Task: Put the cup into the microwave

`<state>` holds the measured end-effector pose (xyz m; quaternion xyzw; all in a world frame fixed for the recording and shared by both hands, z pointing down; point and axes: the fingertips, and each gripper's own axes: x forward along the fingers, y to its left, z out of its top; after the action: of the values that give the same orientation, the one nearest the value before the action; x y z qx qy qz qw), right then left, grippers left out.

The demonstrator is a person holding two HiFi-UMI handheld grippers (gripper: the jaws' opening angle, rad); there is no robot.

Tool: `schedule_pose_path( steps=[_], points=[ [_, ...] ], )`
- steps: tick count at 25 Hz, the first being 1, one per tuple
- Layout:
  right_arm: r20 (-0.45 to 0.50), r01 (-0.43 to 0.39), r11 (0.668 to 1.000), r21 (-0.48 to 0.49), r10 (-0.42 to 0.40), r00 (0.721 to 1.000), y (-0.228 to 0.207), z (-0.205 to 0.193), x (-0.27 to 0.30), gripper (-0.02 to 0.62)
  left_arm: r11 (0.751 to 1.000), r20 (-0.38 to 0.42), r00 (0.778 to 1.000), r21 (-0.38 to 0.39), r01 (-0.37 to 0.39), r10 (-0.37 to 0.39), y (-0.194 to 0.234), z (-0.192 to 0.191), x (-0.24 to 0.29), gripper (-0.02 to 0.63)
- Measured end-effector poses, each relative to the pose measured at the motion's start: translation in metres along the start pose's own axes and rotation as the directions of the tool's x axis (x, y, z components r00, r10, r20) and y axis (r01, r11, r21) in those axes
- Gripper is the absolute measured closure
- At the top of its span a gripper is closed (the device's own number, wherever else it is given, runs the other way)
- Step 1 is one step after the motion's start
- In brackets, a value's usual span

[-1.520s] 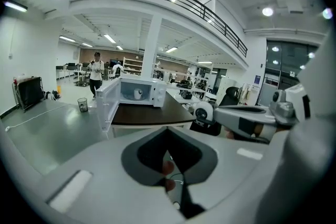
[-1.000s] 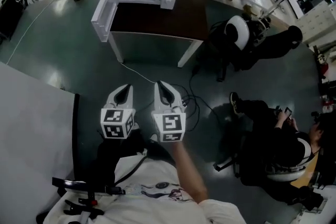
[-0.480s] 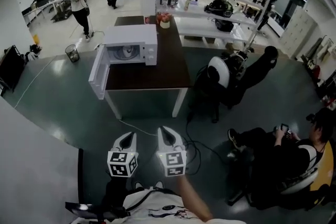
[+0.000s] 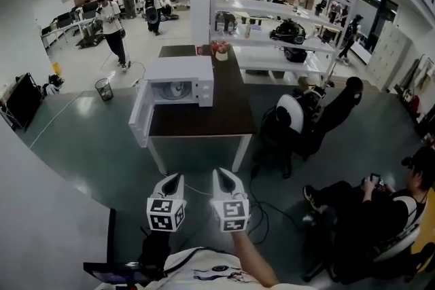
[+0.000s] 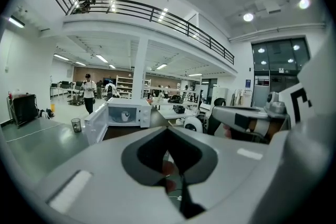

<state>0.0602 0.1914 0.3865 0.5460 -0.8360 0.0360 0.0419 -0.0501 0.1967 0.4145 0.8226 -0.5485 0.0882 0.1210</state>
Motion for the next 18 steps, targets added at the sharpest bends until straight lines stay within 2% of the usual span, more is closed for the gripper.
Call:
schedule_pose_path(
  steps=[18],
  points=[
    [-0.028,-0.026,0.999,-0.045,0.025,0.999,0.01,-0.004,0.016,0.595,0.999,-0.01,1.0,-0.031,-0.02,0.02,0.017,-0.006,0.01,0.607]
  ],
)
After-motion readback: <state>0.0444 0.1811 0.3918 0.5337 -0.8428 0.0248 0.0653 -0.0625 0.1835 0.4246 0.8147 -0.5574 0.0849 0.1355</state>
